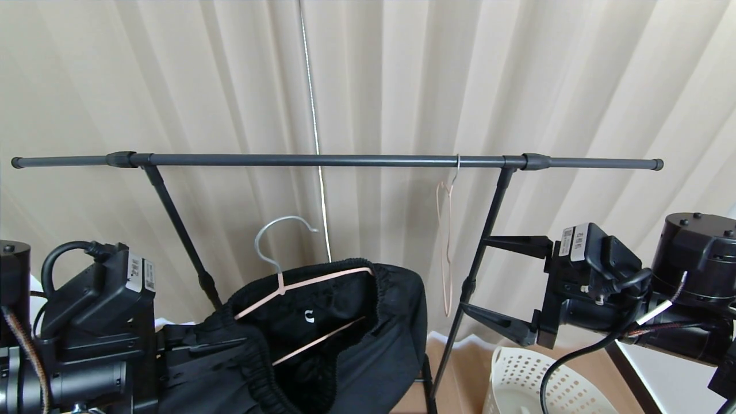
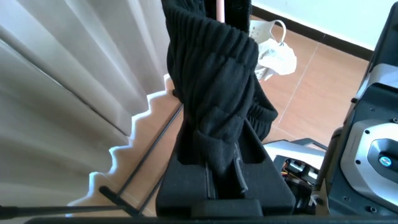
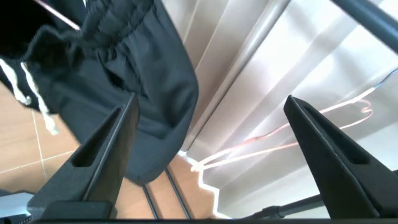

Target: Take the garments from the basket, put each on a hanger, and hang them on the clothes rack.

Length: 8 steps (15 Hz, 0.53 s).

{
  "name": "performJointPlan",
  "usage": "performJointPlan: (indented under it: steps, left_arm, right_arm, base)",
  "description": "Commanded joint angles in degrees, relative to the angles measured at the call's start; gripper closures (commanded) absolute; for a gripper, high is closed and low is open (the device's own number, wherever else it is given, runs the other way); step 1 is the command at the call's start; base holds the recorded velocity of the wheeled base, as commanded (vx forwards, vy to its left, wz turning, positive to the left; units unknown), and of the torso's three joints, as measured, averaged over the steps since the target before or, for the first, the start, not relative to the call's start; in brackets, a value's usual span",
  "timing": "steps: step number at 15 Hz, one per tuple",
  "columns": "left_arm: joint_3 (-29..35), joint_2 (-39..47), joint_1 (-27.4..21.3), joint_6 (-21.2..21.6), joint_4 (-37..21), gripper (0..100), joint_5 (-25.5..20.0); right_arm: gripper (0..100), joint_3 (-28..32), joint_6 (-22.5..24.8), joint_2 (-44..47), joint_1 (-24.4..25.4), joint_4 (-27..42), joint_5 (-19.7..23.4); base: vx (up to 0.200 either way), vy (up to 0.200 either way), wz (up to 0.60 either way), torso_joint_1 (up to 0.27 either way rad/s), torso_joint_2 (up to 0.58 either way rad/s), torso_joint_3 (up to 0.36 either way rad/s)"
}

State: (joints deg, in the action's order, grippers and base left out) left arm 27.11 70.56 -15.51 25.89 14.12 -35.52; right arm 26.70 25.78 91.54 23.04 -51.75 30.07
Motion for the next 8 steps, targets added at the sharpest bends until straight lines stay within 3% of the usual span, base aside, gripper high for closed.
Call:
performJointPlan:
  steps: [1,3,5,8]
  left_arm:
    - [0.49,3.44,0.65,0.03,0.12,100,0.1]
    - [1.89,7.31,0.74,-0.58,3.37,100,1.33]
    - [5.41,10.48,0.65,-4.71,6.36,100,3.79]
    - [12.35,16.72,0.3,-6.73,6.54,100,6.78]
  right_arm:
    - [0,0.02,0.06,-0.48,0.08,-0.02,-0.02]
    - [0,0.11,0.06,-0.48,0.08,-0.11,-0.19]
    - [0,0.37,-0.21,-1.45,0.08,0.07,-0.72]
    - [0,0.99,-0.29,-1.71,-0.1,-0.02,-0.98]
  base:
    - [0.0,0.0,0.0,0.0,0.0,0.0]
    - [0.0,0.0,0.0,0.0,0.0,0.0]
    - [0.0,0.0,0.0,0.0,0.0,0.0]
    - [0.0,0.0,0.0,0.0,0.0,0.0]
